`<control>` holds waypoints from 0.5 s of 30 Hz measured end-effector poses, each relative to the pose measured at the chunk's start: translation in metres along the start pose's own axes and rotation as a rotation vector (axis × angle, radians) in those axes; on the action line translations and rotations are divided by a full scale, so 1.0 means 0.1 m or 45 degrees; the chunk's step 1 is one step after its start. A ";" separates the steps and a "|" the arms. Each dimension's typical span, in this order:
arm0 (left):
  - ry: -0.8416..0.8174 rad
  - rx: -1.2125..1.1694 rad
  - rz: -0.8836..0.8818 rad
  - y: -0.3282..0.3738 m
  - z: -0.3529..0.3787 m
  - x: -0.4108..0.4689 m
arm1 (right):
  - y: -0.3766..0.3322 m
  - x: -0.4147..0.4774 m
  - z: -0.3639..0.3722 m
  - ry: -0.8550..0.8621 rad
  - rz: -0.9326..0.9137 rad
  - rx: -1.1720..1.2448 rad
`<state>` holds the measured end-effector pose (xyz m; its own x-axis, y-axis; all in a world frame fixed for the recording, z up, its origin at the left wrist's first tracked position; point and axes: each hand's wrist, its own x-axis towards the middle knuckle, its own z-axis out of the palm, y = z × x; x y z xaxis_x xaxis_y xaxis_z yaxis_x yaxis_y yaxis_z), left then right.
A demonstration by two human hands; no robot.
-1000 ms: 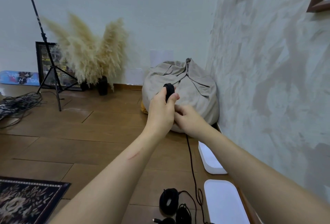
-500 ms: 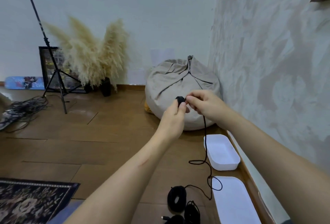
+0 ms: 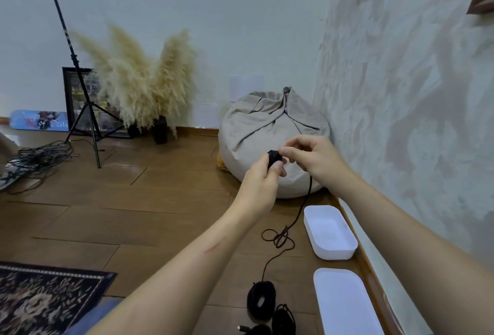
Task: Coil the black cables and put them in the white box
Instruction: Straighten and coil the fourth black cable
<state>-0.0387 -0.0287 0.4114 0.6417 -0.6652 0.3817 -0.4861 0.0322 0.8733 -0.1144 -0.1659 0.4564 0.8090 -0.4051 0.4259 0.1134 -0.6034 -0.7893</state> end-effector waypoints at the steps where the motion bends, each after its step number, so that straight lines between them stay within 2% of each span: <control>1: -0.006 -0.017 -0.004 0.01 0.00 0.00 | 0.00 -0.01 -0.01 -0.011 0.009 0.027; 6: -0.017 -0.084 -0.015 0.04 -0.01 0.00 | -0.05 -0.05 -0.01 -0.051 0.028 0.124; 15: -0.004 -0.036 0.020 -0.01 -0.01 0.01 | 0.00 -0.01 -0.02 -0.032 0.014 0.062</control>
<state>-0.0367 -0.0288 0.4116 0.6321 -0.6669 0.3945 -0.4791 0.0637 0.8755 -0.1160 -0.1667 0.4567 0.8244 -0.3941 0.4062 0.1317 -0.5645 -0.8149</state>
